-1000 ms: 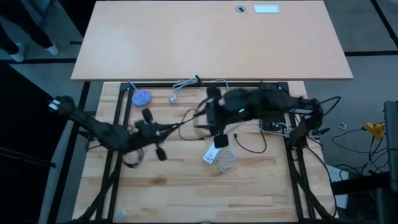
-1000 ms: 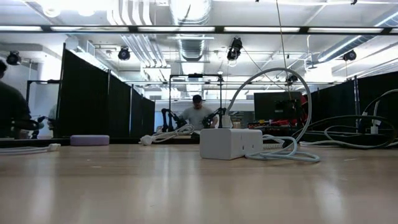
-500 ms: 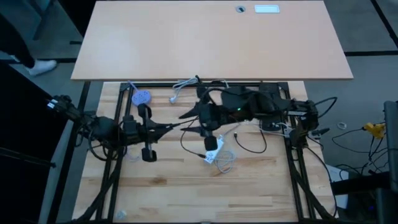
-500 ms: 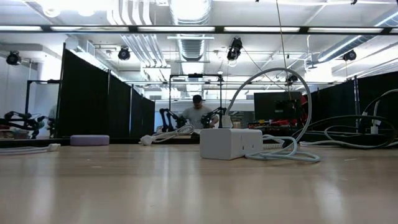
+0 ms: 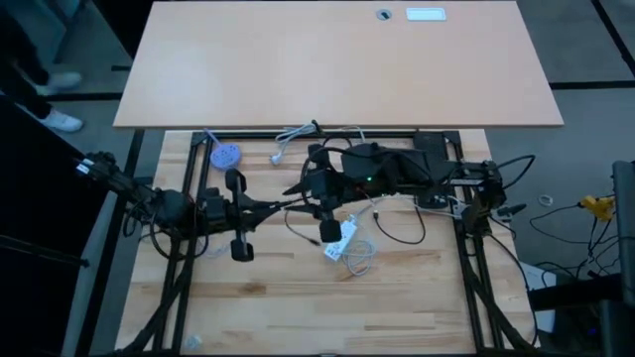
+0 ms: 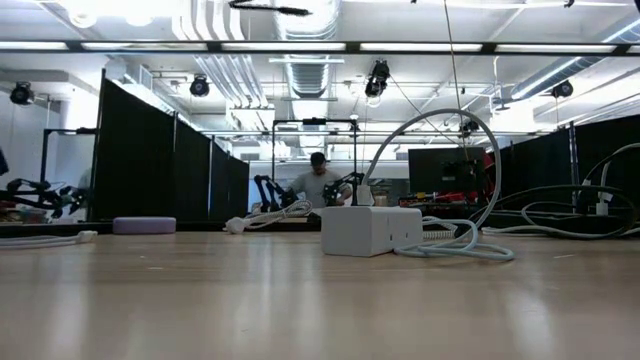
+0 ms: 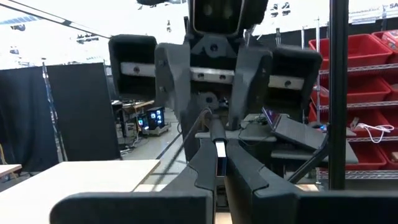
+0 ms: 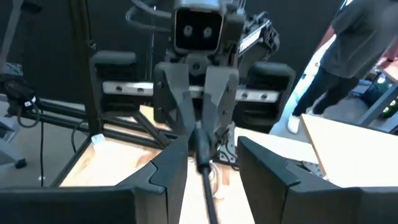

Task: Insert USB
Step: Insert the black charger cable into the white charger adapter

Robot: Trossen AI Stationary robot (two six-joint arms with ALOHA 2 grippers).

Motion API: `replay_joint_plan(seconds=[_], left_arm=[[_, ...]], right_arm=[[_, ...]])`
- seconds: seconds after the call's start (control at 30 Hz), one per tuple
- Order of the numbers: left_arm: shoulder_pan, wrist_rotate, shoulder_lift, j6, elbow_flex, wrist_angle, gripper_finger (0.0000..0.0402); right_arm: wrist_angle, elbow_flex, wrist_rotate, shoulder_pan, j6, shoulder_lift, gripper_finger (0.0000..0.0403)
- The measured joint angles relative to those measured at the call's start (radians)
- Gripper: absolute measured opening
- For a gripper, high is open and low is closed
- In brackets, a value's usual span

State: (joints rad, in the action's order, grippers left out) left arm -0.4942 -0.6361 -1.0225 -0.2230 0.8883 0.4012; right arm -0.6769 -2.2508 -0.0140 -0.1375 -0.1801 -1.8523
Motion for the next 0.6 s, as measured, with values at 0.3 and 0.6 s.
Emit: replay_joint_plan(seconds=[0.3,0.6], left_arm=[[0.0,0.026,-0.001,0.023,0.001,-0.011,0.0],[0.0,0.026,0.0,0.025,0.001,-0.019,0.0]], right_arm=[[0.005,0.022,0.003,0.0,0.0,0.0,0.0094],[0.002,0.018,0.021,0.0,0.004,0.0,0.0081]])
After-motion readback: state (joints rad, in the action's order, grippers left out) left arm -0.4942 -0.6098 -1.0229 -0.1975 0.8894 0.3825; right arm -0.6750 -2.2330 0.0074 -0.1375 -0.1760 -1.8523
